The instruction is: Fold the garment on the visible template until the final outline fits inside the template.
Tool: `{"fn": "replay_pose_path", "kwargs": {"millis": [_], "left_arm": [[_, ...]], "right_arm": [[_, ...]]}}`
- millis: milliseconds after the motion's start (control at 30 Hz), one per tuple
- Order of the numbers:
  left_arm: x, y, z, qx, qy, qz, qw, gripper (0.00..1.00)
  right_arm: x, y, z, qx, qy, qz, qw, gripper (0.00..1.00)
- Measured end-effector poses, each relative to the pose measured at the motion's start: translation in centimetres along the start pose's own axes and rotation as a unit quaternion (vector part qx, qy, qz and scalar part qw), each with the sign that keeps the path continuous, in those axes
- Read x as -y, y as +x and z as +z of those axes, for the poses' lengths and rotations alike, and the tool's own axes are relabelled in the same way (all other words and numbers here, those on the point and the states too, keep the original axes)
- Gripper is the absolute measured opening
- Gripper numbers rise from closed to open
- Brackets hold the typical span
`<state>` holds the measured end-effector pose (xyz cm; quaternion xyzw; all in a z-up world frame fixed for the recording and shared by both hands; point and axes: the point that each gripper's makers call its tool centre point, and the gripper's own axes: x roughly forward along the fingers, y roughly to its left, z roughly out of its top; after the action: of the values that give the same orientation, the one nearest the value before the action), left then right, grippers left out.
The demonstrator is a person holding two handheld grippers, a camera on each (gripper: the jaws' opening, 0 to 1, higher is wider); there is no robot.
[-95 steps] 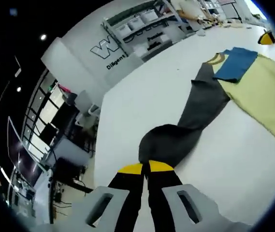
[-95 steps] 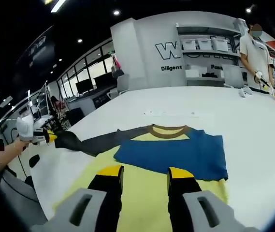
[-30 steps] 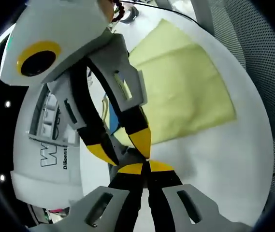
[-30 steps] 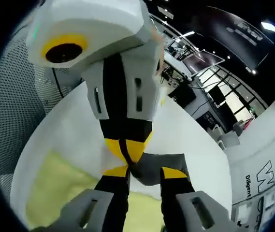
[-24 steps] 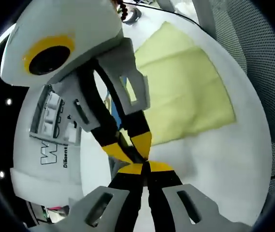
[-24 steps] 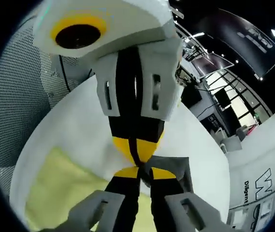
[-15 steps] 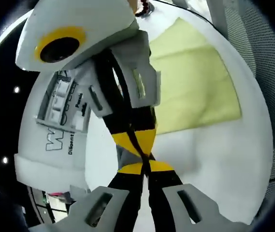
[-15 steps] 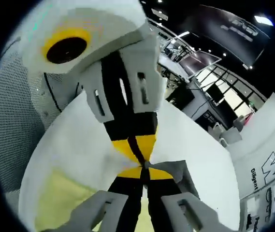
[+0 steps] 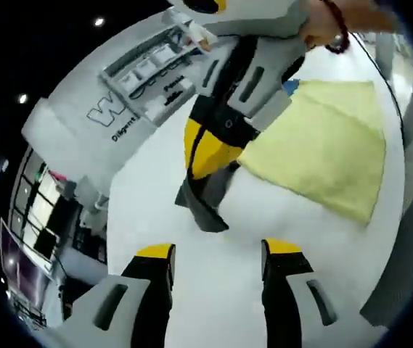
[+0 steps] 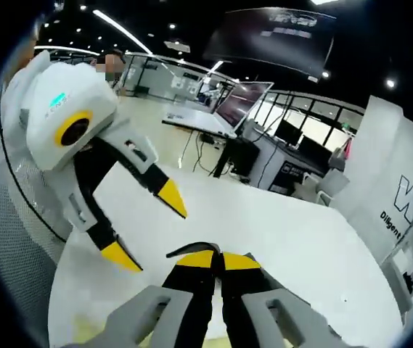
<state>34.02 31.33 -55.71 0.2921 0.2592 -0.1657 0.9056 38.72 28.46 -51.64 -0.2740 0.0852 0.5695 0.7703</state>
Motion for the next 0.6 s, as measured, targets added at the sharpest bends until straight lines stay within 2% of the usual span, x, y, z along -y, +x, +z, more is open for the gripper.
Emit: {"fn": "replay_pose_path", "kwargs": {"millis": [167, 400, 433, 500, 567, 600], "left_arm": [[-0.3, 0.1, -0.4, -0.002, -0.037, -0.002, 0.9993, 0.55], [-0.2, 0.4, -0.8, -0.010, -0.078, -0.001, 0.9969, 0.55], [-0.1, 0.5, -1.1, -0.012, -0.095, -0.004, 0.9954, 0.55], [-0.1, 0.5, -1.2, -0.010, -0.112, -0.004, 0.9936, 0.55], [-0.1, 0.6, -1.1, -0.005, -0.148, -0.003, 0.9890, 0.55], [-0.1, 0.6, -0.8, 0.005, -0.161, -0.006, 0.9869, 0.56]], "right_arm": [[1.2, 0.8, 0.7, 0.006, 0.051, -0.006, 0.9987, 0.00], [3.2, 1.9, 1.1, -0.003, 0.118, -0.018, 0.9929, 0.00], [4.2, 2.1, 1.2, -0.005, 0.157, -0.028, 0.9872, 0.00], [5.2, 2.2, 1.6, 0.002, 0.188, -0.036, 0.9814, 0.00], [6.5, 2.1, 1.9, 0.009, 0.238, -0.047, 0.9701, 0.00], [7.4, 2.0, 2.1, 0.015, 0.267, -0.056, 0.9621, 0.00]]}}
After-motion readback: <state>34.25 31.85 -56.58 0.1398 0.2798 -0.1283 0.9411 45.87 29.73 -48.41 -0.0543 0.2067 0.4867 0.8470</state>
